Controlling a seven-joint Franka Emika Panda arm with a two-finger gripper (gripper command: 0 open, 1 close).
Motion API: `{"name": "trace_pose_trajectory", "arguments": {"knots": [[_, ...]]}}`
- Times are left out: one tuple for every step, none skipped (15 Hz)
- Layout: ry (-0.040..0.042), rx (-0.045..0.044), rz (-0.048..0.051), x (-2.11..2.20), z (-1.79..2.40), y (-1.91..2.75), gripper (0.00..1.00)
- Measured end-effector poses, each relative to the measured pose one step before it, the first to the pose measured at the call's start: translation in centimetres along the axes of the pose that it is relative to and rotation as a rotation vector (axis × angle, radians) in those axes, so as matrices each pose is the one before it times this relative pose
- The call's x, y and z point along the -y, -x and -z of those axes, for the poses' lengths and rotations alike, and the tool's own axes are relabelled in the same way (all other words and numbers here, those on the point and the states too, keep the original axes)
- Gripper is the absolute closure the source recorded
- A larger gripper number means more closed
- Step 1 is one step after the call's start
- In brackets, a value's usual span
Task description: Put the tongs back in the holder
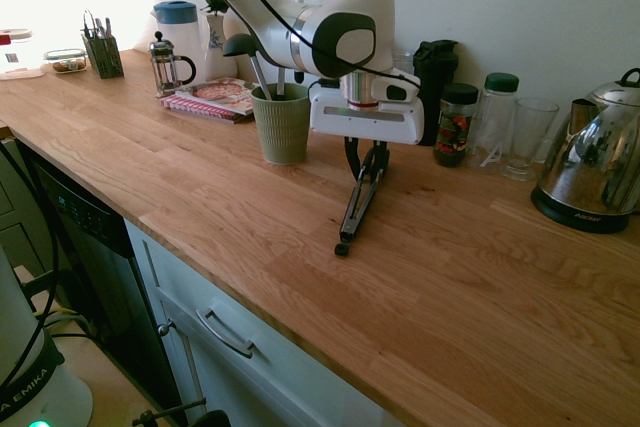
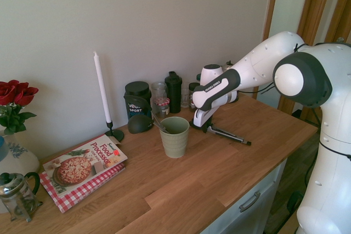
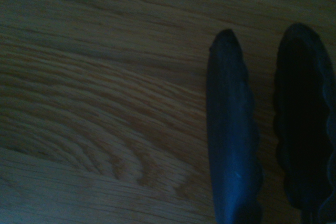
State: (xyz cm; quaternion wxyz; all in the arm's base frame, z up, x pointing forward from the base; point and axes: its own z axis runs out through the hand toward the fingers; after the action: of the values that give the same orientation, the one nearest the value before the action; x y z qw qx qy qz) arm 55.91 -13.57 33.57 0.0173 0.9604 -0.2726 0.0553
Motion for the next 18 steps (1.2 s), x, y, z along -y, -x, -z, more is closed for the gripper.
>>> {"name": "trace_pose_trajectory", "arguments": {"knots": [[0.00015, 0.00036, -0.00011, -0.024, -0.015, 0.009, 1.0], [0.00003, 0.00019, 0.00008, -0.003, -0.019, 0.021, 1.0], [-0.00044, -0.00111, 0.00025, -0.003, -0.01, 0.032, 1.0], [-0.00049, -0.00194, 0.00049, -0.013, 0.012, 0.018, 1.0], [-0.00019, -0.00038, -0.0004, -0.026, 0.02, 0.01, 1.0], [-0.00004, -0.00052, -0.00094, -0.051, 0.011, -0.015, 1.0], [0.00012, -0.00084, -0.00199, -0.106, 0.011, -0.041, 1.0], [0.00043, -0.00115, -0.00459, -0.253, 0.016, -0.082, 1.0], [0.0005, -0.00085, -0.00778, -0.399, 0.06, -0.12, 1.0], [-0.00138, -0.00096, -0.01051, -0.462, 0.201, -0.152, 1.0], [-0.00778, -0.00399, -0.01145, -0.385, 0.775, -0.166, 1.0], [-0.0144, -0.00504, -0.00977, -0.292, 1.477, -0.113, 1.0], [-0.01766, -0.00689, -0.00612, -0.201, 2.288, 0.035, 1.0], [-0.01532, -0.00821, -0.00349, -0.117, 2.735, 0.188, 1.0], [-0.01329, -0.00823, -0.00116, -0.095, 2.709, 0.283, 1.0], [-0.01402, -0.00914, 0.00034, 0.021, 2.774, 0.275, 1.0], [-0.01476, -0.00857, 0.00034, 0.132, 2.445, 0.239, 1.0], [-0.01646, -0.00635, -0.00006, 0.272, 2.192, 0.178, 1.0]]}}
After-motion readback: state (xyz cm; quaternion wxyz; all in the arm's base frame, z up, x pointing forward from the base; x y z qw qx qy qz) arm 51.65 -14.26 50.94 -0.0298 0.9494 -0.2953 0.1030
